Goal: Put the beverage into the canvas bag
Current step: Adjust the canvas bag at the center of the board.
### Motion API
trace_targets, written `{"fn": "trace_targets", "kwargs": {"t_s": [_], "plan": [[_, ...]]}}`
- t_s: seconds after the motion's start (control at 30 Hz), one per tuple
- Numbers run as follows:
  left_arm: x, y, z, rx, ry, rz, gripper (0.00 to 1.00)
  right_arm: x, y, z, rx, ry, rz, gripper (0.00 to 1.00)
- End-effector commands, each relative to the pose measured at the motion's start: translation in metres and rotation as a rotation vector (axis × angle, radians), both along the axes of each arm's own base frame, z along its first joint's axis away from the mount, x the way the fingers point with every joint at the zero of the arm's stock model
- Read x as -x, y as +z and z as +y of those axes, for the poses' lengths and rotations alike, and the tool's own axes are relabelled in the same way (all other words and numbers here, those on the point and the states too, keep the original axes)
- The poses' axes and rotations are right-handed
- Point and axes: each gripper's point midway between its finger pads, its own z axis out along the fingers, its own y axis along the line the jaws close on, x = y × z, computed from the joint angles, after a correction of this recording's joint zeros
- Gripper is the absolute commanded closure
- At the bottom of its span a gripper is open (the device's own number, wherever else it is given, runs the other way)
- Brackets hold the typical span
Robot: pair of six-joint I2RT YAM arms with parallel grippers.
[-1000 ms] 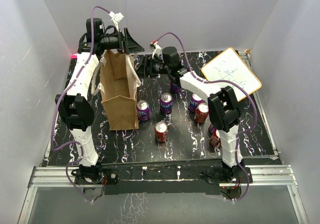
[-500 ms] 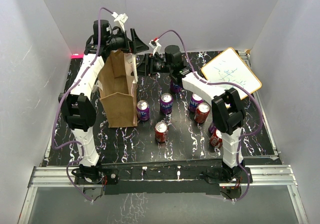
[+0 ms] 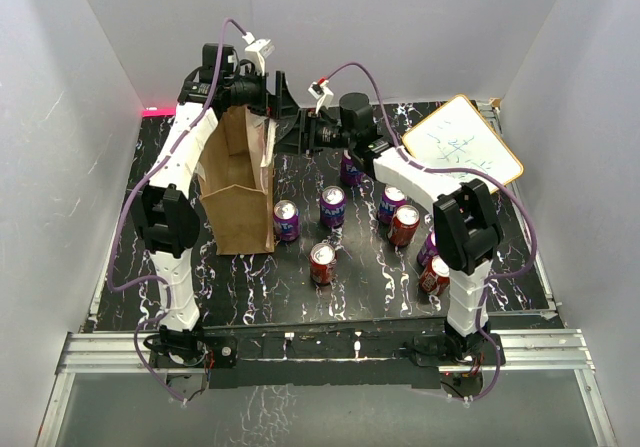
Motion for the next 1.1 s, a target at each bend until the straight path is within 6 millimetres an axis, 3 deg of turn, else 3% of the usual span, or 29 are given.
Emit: {"fn": "trace_targets", "kwargs": {"t_s": [0.0, 0.17, 0.33, 0.63, 0.8, 1.07], "plan": [[0.005, -0.001, 0.011, -0.074, -0.007, -0.026, 0.03, -0.004, 0.049, -0.026, -0.033, -0.044, -0.143, 0.36], [0.002, -0.001, 0.013, -0.085, 0.011, -0.021, 0.03, 0.003, 0.056, -0.043, -0.016, -0.030, -0.200, 0.34], [0.003, -0.006, 0.007, -0.095, 0.020, -0.006, 0.03, 0.016, 0.057, -0.040, -0.026, -0.009, -0.197, 0.30], [0.010, -0.007, 0.005, -0.163, 0.020, -0.031, 0.03, 0.010, 0.054, -0.032, -0.034, 0.002, -0.186, 0.25], [0.015, 0.006, 0.006, -0.148, 0.047, -0.038, 0.03, 0.018, 0.048, -0.014, -0.046, 0.012, -0.174, 0.24], [0.022, 0.004, 0.000, -0.107, 0.057, 0.032, 0.03, 0.016, 0.045, 0.011, -0.068, -0.078, -0.196, 0.24]]}}
